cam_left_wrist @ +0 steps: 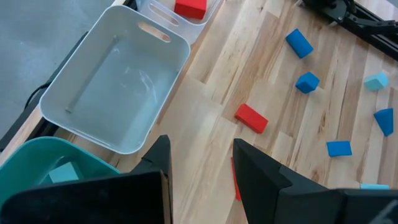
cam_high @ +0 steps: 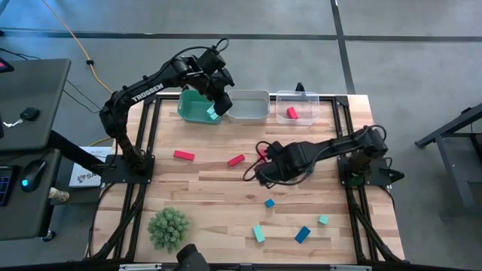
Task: Sort & place blocks by color
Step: Put the blue block into the gray bin
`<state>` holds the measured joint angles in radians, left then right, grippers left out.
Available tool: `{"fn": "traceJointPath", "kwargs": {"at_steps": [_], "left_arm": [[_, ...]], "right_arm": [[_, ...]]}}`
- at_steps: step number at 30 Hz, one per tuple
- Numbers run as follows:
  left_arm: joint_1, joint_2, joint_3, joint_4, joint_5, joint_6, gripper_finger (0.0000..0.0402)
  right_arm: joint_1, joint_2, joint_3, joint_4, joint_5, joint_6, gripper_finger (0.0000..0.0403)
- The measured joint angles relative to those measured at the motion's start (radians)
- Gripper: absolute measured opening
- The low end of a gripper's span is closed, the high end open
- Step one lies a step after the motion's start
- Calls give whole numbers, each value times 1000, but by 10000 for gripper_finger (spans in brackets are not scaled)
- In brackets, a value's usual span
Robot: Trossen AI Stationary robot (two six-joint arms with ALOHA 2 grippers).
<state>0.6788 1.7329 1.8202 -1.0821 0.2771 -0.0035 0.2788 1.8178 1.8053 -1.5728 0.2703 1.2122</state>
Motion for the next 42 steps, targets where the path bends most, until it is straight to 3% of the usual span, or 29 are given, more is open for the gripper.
{"fn": "traceJointPath", "kwargs": {"at_steps": [9, 22, 35, 42], "left_arm": [[0, 0, 0, 0, -9, -1, 90], [0, 0, 0, 1, -19, -3, 90], [0, 0, -1, 1, -19, -19, 90], [0, 0, -1, 1, -19, -19, 90]], "right_arm": [[3, -171, -284, 17, -51, 203, 211], [0, -335, -632, 270, -136, 623, 211], [-30, -335, -818, 583, -121, 651, 211], [-50, -332, -870, 639, -122, 658, 211]]}}
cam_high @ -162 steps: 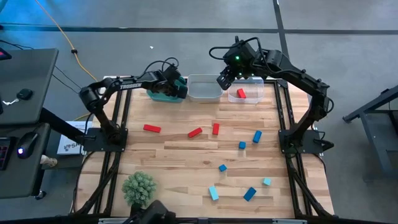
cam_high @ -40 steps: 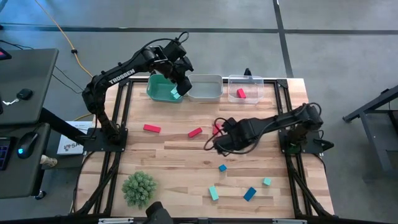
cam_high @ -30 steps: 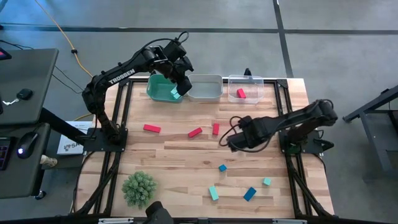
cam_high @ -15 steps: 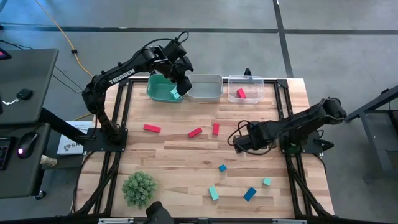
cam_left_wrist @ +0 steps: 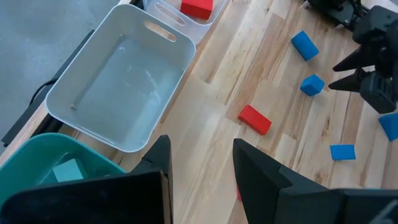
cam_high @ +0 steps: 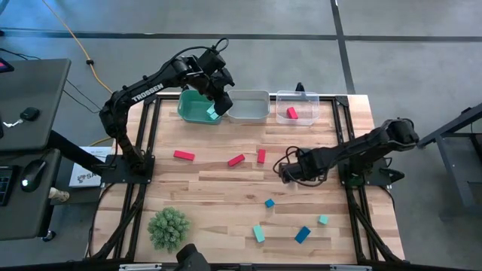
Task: Sort & place blocks by color
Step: Put the blue block into the gray bin
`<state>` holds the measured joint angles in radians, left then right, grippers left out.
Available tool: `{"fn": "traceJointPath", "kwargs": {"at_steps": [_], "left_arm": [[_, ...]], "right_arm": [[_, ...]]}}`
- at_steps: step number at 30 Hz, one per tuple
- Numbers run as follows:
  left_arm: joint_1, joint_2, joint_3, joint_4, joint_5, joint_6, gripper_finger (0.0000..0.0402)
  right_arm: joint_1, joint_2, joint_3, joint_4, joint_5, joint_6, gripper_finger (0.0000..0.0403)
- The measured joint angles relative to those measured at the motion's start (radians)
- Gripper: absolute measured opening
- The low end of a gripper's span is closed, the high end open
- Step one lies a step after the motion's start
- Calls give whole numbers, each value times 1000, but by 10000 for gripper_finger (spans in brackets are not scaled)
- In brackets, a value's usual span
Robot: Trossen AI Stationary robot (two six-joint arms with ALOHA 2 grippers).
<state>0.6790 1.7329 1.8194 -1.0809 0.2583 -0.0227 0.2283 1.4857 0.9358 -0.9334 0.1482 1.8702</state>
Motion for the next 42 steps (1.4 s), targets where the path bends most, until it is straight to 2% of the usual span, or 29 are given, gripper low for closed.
{"fn": "traceJointPath", "kwargs": {"at_steps": [10, 15, 30, 42], "left_arm": [[0, 0, 0, 0, 0, 0, 90], [0, 0, 0, 0, 0, 0, 90], [0, 0, 0, 1, 0, 14, 90], [0, 0, 0, 1, 0, 38, 90]], "right_arm": [[-53, 26, -4, 26, 3, -73, 211], [-74, 79, -4, 47, -36, -118, 211], [-78, 173, -4, 81, -87, -132, 209], [-78, 173, -4, 86, -100, -125, 128]]}}
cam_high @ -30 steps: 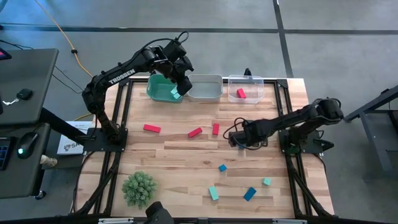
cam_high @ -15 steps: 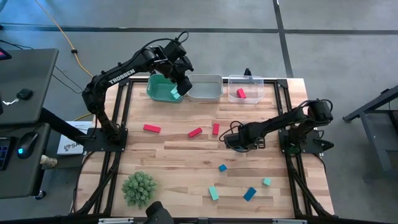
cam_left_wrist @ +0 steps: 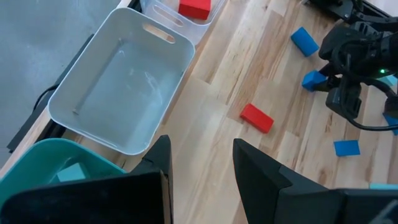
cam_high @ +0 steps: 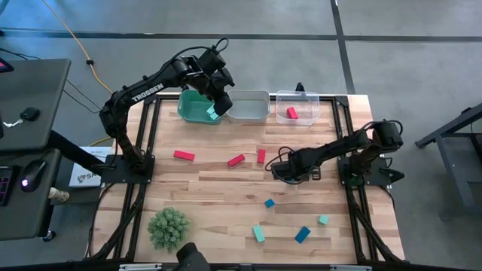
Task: Sort & place blocks by color
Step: Put the blue block into the gray bin
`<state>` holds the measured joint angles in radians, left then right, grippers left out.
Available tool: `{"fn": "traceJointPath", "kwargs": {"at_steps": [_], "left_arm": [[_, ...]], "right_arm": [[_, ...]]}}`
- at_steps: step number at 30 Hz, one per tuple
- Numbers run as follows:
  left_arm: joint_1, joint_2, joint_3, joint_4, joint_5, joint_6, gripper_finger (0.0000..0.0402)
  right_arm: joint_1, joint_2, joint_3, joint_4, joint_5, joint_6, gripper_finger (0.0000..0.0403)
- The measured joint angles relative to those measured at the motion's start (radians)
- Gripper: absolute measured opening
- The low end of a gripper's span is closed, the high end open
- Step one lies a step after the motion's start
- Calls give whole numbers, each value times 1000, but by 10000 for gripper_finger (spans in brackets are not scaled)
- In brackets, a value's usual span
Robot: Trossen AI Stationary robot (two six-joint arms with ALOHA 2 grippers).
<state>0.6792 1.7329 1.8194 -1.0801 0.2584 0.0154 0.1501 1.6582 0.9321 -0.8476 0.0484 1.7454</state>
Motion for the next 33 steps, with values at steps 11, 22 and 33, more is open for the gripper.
{"fn": "traceJointPath", "kwargs": {"at_steps": [11, 22, 33], "left_arm": [[2, 0, 0, 0, 0, 7, 90], [32, 0, 0, -1, 0, 15, 90], [60, 0, 0, 0, -2, -13, 90]], "right_arm": [[-2, -1, 61, 30, 4, -119, 108], [-100, -1, 237, 34, 103, -375, 107], [-328, -1, 398, 47, 101, -794, 107]]}}
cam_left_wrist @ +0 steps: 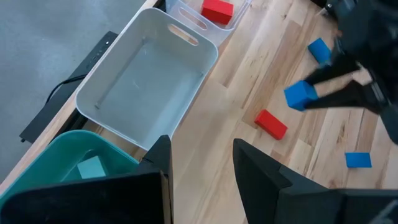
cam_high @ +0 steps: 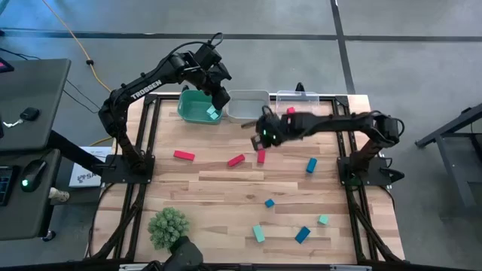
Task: Sort & place blocks by color
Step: Put the blue block into the gray bin
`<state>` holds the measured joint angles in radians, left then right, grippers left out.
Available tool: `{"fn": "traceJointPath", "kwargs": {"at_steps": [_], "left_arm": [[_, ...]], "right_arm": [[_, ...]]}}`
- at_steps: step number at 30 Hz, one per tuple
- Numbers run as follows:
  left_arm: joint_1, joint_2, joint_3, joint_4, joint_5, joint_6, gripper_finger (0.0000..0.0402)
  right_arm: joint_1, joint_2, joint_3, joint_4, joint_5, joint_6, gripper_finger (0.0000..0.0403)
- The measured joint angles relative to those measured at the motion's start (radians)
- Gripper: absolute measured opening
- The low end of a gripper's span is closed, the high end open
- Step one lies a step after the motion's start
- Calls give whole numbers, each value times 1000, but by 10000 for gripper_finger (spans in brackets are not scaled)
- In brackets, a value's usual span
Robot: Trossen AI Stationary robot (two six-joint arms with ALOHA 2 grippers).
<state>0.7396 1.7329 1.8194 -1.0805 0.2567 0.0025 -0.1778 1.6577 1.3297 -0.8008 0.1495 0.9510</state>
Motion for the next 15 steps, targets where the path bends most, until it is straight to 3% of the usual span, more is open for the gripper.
{"fn": "traceJointPath", "kwargs": {"at_steps": [11, 15], "left_arm": [[0, 0, 0, 0, -19, -18, 90], [0, 0, 0, 5, -84, -18, 90]], "right_arm": [[-231, 0, 70, 185, -88, -385, 107], [-291, 0, 70, 259, -124, -474, 107]]}}
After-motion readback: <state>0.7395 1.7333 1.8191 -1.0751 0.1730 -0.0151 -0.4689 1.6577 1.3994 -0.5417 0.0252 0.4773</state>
